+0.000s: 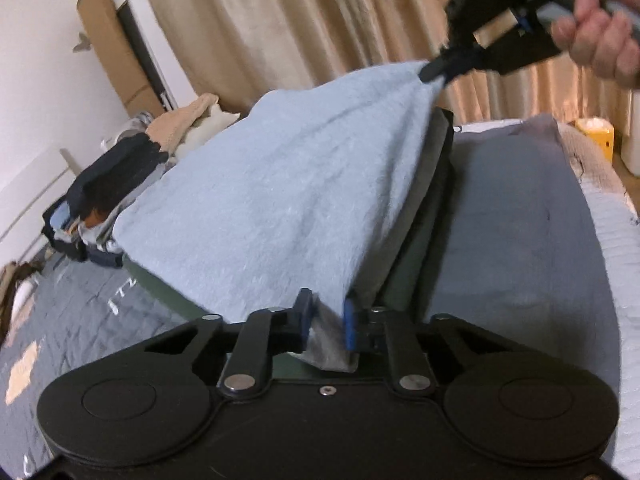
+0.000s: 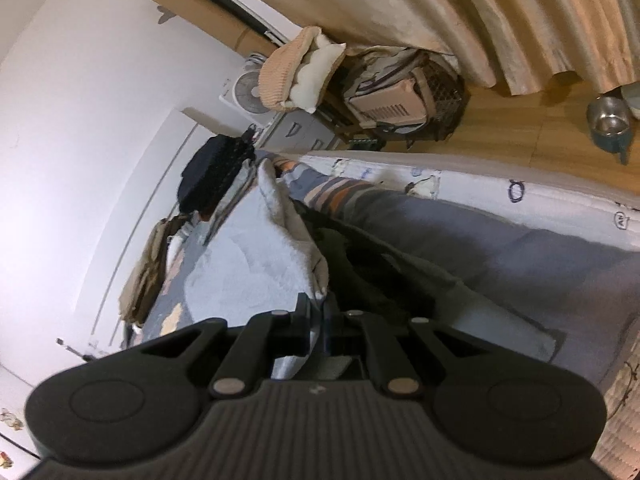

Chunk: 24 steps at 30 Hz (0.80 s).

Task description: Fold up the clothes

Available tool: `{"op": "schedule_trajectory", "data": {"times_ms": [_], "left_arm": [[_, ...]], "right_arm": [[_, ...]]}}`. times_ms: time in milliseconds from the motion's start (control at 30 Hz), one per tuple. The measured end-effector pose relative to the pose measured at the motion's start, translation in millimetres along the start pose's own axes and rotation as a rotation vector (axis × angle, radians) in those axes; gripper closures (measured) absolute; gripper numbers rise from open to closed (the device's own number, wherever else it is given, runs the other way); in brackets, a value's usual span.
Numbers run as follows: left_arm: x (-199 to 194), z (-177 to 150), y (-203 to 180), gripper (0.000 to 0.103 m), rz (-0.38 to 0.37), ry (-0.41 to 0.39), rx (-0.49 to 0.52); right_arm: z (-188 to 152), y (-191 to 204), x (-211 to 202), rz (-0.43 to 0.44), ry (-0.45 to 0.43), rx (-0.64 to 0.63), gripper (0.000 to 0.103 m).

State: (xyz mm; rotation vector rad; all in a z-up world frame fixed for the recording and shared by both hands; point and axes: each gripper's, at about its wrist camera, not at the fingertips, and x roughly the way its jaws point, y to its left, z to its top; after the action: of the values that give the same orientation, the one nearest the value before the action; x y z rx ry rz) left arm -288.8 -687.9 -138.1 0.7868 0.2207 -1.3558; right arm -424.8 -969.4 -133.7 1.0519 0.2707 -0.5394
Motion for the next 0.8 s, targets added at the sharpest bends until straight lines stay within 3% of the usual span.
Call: {"op": "schedule_trajectory", "data": {"times_ms": [167,267,333,367,400,467,567,600,800], "left_arm": [[-11,-8,9,0.092,-0.037,0.02,-0.044],[-14,-6,32,0.089,-0.108,0.06,-0.24],[-18,-4,41,0.069,-0.128,0.081,-0.303],[-21,-2,43,0.04,-0.129,0.09,-0.322],[-27,-1,44,0.024,-0.126,0.07,-0.33],[-40,3,46,0.017,-0.123,0.026,-0.345],[-48,14,52,0.01,-0.134,0.032,-0.405],[-50,17,54,0.002,-0.14,0.027,-0.427],[-62,43,70,0.0,-0.143,0.039,-0.493]], "right_arm": [[-3,-6,7,-0.041,0.02,-0.025,0.098],[-3,-6,9,-0.05,0.047,-0.06,0.096],[-1,-2,4,-0.072,0.051,-0.106,0.093],[0,0,0,-0.078,0.046,-0.126,0.092],[1,4,-5,-0.09,0.037,-0.149,0.091],[3,14,-13,-0.135,0.03,-0.206,0.082],[1,33,-24,-0.18,0.021,-0.297,0.063],[0,39,-28,-0.184,0.019,-0.316,0.057],[-12,84,-48,-0.205,0.025,-0.454,0.042]]}}
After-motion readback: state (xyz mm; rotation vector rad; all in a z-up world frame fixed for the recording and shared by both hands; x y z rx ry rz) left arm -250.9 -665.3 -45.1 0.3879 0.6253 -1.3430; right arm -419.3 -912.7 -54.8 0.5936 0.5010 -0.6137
